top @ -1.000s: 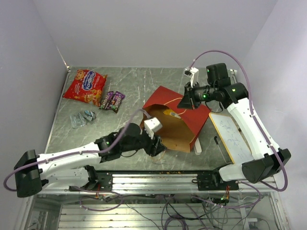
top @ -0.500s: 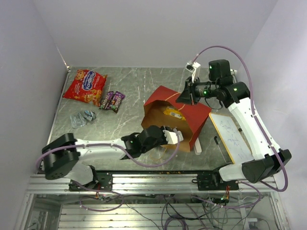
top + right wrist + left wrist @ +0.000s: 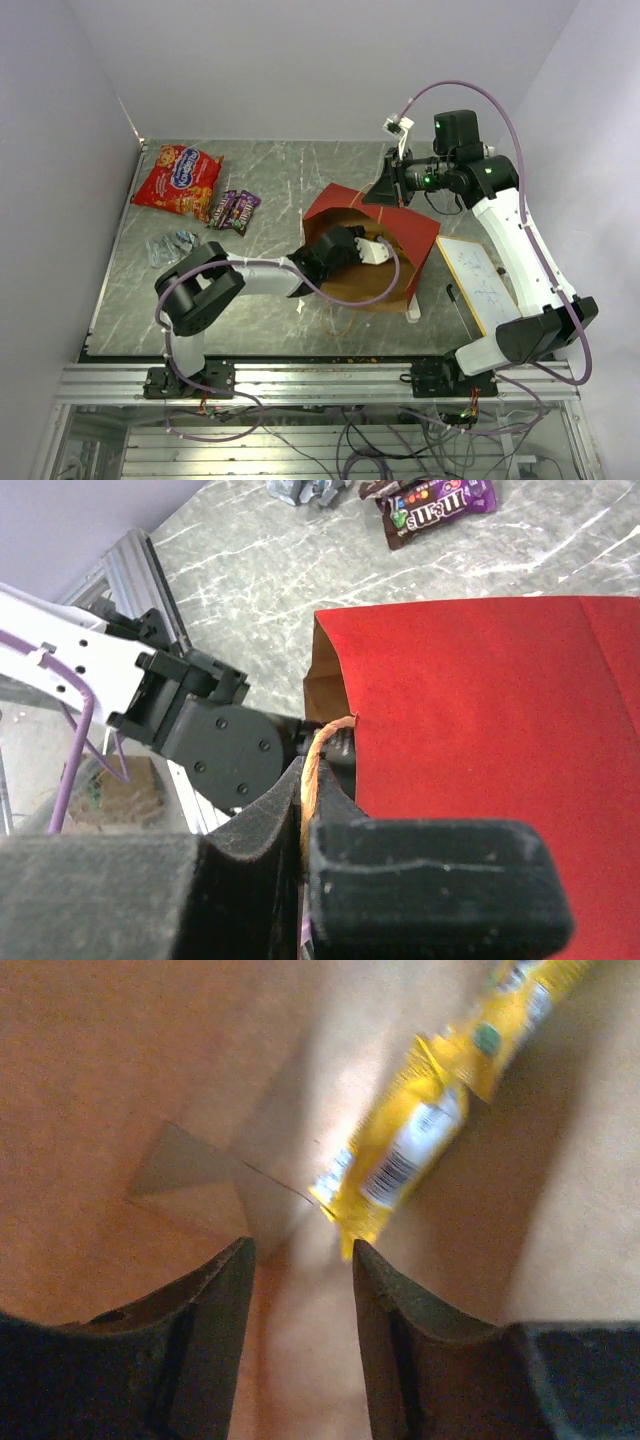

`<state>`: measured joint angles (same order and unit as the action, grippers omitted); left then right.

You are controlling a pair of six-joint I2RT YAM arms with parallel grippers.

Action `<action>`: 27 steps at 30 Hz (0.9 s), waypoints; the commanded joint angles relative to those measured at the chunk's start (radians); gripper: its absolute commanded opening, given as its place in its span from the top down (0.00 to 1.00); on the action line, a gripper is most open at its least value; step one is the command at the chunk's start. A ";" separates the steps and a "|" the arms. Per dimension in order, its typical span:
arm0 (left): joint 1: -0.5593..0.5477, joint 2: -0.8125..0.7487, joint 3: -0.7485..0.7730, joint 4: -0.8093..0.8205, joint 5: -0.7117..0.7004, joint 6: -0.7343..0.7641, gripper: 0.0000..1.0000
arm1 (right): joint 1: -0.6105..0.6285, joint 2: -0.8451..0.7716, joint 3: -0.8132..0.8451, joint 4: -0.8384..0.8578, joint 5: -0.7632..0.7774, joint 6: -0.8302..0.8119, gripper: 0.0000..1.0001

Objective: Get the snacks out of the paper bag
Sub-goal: Take out the snack from the paper bag.

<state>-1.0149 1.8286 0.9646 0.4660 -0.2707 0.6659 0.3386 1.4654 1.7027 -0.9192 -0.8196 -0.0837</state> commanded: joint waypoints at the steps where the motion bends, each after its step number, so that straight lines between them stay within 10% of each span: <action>1: 0.018 0.066 0.091 0.052 0.114 0.060 0.43 | -0.011 0.011 0.032 -0.028 -0.056 -0.022 1.00; 27: 0.074 0.463 0.512 -0.089 0.150 0.191 0.31 | -0.012 0.040 0.052 -0.015 -0.138 0.034 1.00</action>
<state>-0.9440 2.2364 1.3808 0.4023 -0.1081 0.8280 0.3340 1.4914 1.7134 -0.9329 -0.9291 -0.0715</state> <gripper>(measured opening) 0.712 0.004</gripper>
